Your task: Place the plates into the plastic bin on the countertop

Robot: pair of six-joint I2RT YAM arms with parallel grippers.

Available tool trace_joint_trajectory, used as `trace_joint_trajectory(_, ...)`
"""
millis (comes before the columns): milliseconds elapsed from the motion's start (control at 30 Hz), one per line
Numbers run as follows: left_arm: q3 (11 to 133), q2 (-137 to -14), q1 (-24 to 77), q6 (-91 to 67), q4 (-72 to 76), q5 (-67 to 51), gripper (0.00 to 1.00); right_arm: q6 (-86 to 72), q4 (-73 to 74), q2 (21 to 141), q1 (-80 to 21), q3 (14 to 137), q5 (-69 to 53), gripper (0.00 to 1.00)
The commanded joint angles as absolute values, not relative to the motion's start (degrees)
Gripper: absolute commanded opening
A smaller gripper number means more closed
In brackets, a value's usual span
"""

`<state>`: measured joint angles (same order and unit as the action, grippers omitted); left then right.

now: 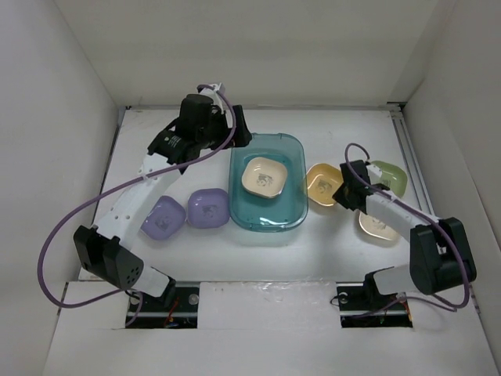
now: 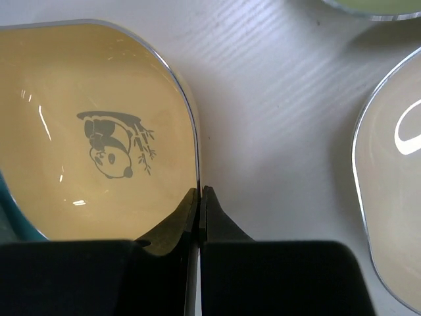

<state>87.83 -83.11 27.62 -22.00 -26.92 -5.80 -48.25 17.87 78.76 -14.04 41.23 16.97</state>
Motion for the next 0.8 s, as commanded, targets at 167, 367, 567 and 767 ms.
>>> trace_joint_trajectory(167, 83.6, -77.0, 24.9, -25.7, -28.6, 1.6, 1.0, -46.8, 23.5, 84.6, -10.5, 56.5, 24.7, 0.0)
trace_joint_trajectory(367, 71.0, -71.6, 21.9, -30.7, -29.2, 6.1, 1.0, -44.1, 25.7, 82.1, -9.9, 64.8, 28.1, 0.0)
trace_joint_trajectory(567, 59.3, -66.1, 21.9, -34.6, -29.2, 7.5, 1.0, -39.1, 23.3, 77.9, -17.5, 68.4, 26.7, 0.0)
trace_joint_trajectory(767, 56.3, -68.2, 21.9, -34.1, -30.4, 11.3, 1.0, -36.3, 21.5, 82.4, -25.7, 71.4, 19.2, 0.0)
